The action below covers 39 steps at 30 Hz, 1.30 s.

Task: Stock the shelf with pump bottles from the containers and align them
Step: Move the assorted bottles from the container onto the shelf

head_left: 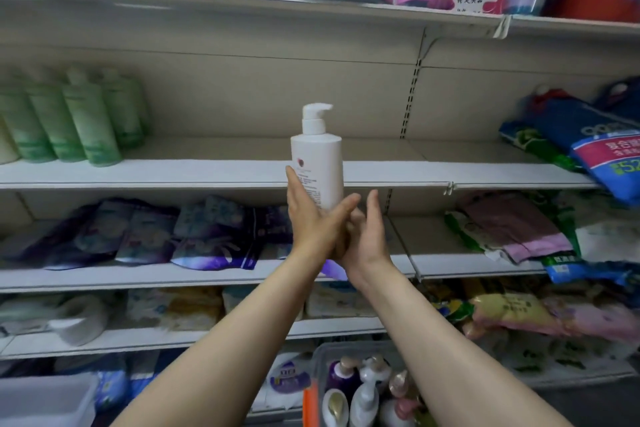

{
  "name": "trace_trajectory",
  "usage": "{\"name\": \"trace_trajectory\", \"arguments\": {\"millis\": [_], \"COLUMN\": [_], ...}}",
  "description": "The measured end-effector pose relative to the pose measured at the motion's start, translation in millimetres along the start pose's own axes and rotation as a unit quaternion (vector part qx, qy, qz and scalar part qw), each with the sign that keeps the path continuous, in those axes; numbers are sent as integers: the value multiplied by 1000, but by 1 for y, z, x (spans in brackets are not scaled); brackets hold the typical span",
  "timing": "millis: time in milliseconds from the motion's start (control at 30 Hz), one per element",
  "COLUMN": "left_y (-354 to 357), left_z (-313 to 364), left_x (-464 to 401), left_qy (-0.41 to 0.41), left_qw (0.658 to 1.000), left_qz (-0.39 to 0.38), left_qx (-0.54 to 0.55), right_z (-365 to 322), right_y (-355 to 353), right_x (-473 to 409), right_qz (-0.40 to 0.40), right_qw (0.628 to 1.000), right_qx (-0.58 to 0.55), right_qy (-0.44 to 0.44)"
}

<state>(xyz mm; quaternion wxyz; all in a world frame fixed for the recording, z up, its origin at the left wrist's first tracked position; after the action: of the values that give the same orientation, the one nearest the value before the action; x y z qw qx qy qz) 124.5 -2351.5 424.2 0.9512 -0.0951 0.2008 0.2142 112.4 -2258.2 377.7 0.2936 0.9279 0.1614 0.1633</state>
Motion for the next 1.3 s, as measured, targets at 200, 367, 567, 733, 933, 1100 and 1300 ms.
{"name": "trace_trajectory", "arguments": {"millis": [200,367,567,733,933,1100,1300], "left_y": [-32,-60,-106,-164,-204,-243,-273], "left_z": [7,7,21,11,-13,-42,-85], "left_x": [-17,-31,-71,-123,-172,-208,-257], "left_qy": [11,4,13,30,25,24,-8], "left_qw": [997,988,979,997,994,996,995], "left_qz": [31,8,-68,-36,-58,-51,-44], "left_qx": [73,153,192,55,-85,-63,-91], "right_z": [-4,-10,-28,-22,-4,13,33], "right_y": [20,50,90,135,190,222,247], "right_x": [-1,-15,-53,-85,-126,-168,-224], "right_qz": [11,-4,3,6,-14,0,-12], "right_qw": [999,993,990,995,997,988,986], "right_qx": [43,113,125,93,76,148,162], "right_qy": [8,27,58,32,-10,-44,-38]}}
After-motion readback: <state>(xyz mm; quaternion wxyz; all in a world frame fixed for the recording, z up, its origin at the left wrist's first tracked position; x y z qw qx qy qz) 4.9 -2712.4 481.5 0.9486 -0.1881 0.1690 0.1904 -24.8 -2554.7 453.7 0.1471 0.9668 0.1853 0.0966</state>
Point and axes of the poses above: each hand's wrist, its own x-axis away from the middle knuckle, its own y-axis out of the palm, z = x × y, the point moved 8 cm from there along -x, towards the middle knuckle, and after that the axes turned 9 degrees about y, right-handed, at the moved point
